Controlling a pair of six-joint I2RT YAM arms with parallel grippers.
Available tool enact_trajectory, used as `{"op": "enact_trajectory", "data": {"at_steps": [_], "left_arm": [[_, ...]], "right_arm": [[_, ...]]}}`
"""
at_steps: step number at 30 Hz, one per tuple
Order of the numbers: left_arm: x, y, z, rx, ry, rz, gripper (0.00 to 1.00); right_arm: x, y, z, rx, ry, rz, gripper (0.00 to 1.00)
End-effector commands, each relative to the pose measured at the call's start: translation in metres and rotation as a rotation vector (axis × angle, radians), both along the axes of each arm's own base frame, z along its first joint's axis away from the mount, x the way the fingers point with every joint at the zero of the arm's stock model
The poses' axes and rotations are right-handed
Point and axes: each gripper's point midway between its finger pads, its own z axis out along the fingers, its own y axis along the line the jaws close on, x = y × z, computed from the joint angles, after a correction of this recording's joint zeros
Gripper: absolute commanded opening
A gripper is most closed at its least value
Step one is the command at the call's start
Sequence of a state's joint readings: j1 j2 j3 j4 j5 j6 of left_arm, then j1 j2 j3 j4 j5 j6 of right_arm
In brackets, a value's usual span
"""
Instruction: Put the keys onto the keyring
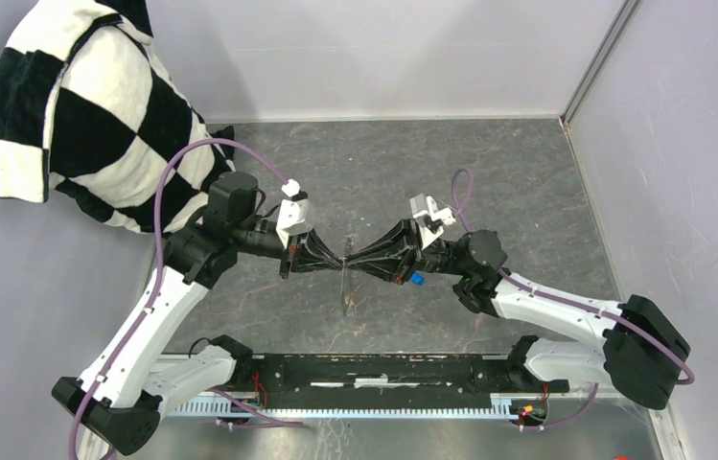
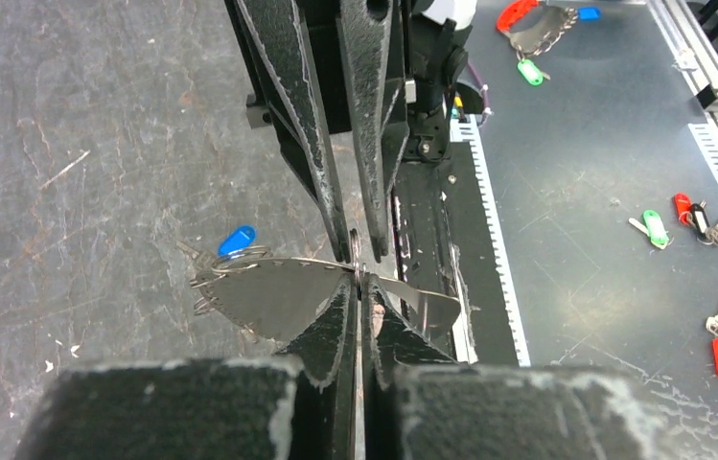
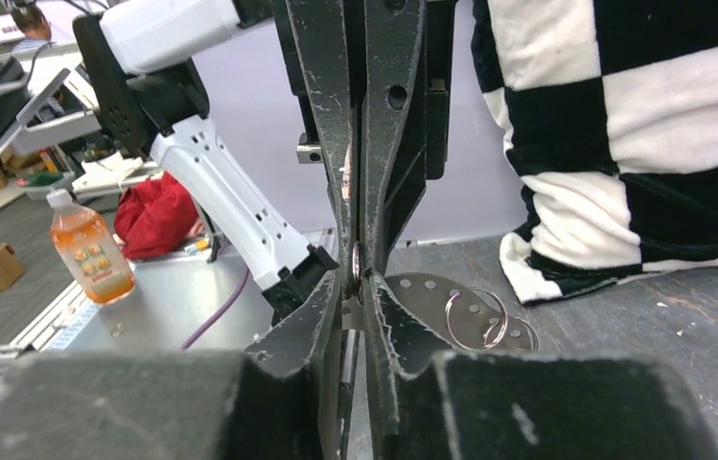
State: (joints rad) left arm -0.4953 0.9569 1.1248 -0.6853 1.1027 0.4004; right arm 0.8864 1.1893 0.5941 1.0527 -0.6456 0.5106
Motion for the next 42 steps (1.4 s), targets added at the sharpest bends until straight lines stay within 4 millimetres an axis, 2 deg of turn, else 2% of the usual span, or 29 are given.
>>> {"op": "enact_trajectory", "data": {"at_steps": [1,3,6,9,13,35,42], "left_arm": [[0.004,0.003,0.007,0.015,-0.111,-0.011,0.02],[0.004,0.004,0.005,0.03,-0.129,-0.019,0.02],[0.007,0.007,0.002,0.056,-0.162,-0.017,0.02],[0.01,0.007,0.001,0.068,-0.176,-0.016,0.02],[0.011,0.007,0.0,0.08,-0.18,-0.023,0.02],[0.014,0.008,-0.007,0.103,-0.173,-0.014,0.02],[0.016,0.008,-0.008,0.107,-0.174,-0.012,0.02]], "right_arm": [[-0.001,-0.006,0.018,-0.048,-0.098,0.014,0.25],[0.006,-0.007,0.015,-0.125,-0.125,0.0,0.36],[0.014,-0.007,0.009,-0.245,-0.191,-0.02,0.45],[0.017,-0.005,0.006,-0.328,-0.236,-0.003,0.49],[0.019,0.0,0.001,-0.394,-0.249,0.034,0.49],[0.019,0.018,0.013,-0.363,-0.266,0.093,0.33],[0.016,0.023,0.012,-0.361,-0.262,0.112,0.2]]}}
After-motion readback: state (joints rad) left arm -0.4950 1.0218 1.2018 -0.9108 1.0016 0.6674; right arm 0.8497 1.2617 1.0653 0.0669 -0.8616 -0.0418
